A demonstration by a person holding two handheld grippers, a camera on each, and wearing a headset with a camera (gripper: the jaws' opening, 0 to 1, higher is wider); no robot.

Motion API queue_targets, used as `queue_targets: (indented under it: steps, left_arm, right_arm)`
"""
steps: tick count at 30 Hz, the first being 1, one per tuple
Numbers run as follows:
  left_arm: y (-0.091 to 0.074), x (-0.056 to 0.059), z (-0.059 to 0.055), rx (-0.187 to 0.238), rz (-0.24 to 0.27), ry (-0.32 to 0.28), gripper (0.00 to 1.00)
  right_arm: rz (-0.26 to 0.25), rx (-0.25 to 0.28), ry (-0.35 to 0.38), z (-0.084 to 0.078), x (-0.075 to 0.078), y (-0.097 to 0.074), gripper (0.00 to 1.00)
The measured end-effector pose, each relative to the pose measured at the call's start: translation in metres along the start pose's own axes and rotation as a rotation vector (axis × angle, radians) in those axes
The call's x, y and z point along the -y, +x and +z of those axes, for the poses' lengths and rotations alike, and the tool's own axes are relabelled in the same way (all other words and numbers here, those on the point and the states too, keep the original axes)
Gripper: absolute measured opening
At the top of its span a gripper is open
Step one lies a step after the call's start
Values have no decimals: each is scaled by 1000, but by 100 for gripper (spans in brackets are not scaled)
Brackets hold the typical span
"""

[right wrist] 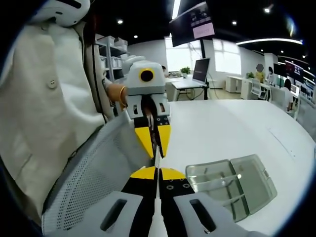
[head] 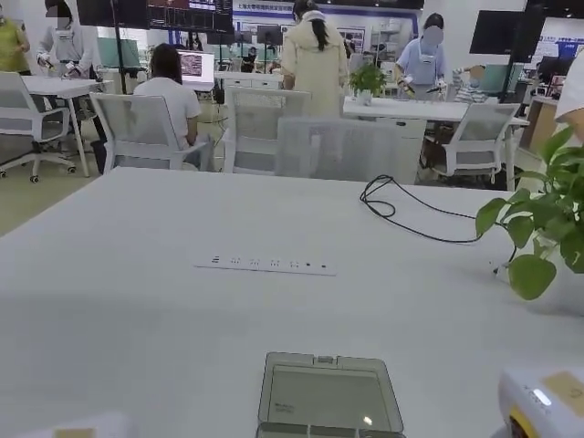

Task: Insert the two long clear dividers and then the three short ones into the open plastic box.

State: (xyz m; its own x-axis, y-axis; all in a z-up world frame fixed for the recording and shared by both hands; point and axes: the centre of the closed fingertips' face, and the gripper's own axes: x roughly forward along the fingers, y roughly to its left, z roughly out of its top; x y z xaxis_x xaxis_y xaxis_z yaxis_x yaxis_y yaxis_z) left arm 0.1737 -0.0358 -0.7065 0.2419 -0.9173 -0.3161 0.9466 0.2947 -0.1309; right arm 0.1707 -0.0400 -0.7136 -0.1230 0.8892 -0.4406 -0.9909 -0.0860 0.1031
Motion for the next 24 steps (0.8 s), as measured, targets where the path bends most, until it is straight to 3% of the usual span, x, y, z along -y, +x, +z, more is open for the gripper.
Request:
queue_targets:
  steps: [4, 12, 24]
  left_arm:
    - [-1, -6, 2, 29, 34, -50, 10]
    - [-6, -22, 6, 81, 134, -76, 27]
    - [-14, -39, 1, 118, 243, -121, 37]
  right_arm:
    - [-40, 2, 21, 3, 8, -2, 2]
    - [-139, 13, 32, 10, 34, -7, 2]
    - [-245, -12, 58, 9, 65, -7, 2]
